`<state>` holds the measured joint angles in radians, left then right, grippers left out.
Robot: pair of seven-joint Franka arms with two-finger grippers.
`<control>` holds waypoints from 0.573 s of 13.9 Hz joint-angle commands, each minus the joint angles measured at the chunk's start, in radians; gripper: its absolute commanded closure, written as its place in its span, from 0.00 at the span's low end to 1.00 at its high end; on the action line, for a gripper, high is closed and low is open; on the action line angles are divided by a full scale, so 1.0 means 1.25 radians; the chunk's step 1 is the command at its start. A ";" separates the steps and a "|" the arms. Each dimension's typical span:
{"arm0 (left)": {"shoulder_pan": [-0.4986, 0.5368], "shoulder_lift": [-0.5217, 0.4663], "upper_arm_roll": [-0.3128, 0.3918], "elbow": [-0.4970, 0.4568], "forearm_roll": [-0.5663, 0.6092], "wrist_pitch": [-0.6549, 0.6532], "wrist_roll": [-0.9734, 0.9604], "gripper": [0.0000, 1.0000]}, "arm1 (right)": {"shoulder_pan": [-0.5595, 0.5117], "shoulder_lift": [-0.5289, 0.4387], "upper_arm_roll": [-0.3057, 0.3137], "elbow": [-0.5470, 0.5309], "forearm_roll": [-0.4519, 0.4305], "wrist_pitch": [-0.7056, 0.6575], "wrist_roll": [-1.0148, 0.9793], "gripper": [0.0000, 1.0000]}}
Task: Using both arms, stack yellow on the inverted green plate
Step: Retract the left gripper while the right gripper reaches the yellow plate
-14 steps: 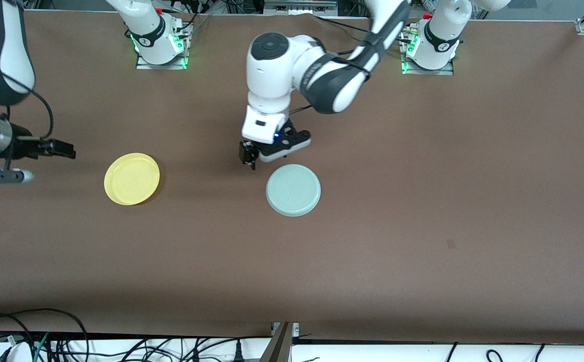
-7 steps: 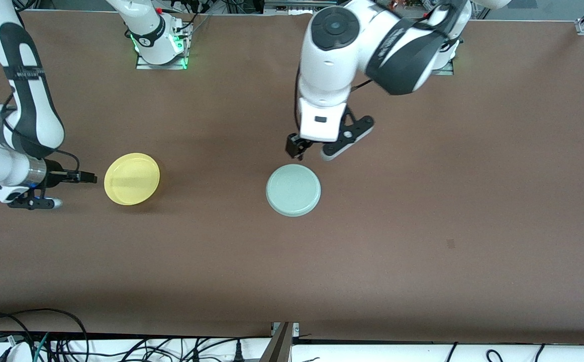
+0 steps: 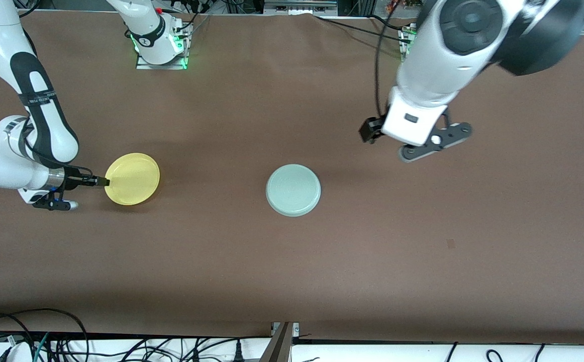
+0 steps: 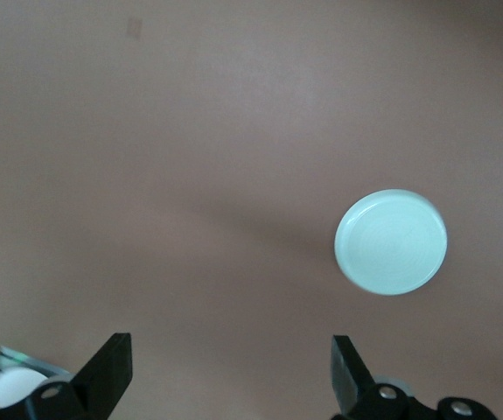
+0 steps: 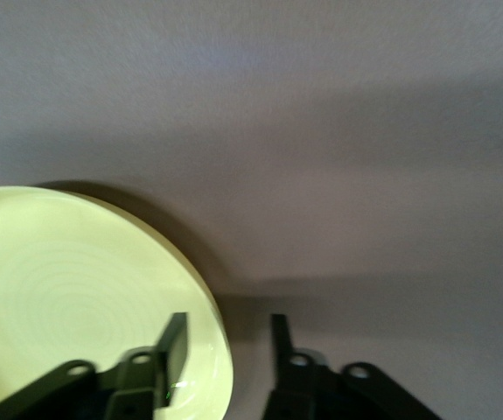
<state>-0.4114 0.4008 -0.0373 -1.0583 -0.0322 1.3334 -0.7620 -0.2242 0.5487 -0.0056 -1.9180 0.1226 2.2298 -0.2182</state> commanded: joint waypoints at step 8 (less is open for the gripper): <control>0.256 -0.331 0.040 -0.416 0.053 0.117 0.664 0.00 | -0.007 -0.075 0.075 0.049 0.042 -0.124 -0.017 1.00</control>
<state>-0.0867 0.0989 0.0043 -1.4087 -0.0116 1.3762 -0.0287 -0.2242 0.5281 0.0299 -1.8920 0.1564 2.1889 -0.2361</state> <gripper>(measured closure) 0.000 0.974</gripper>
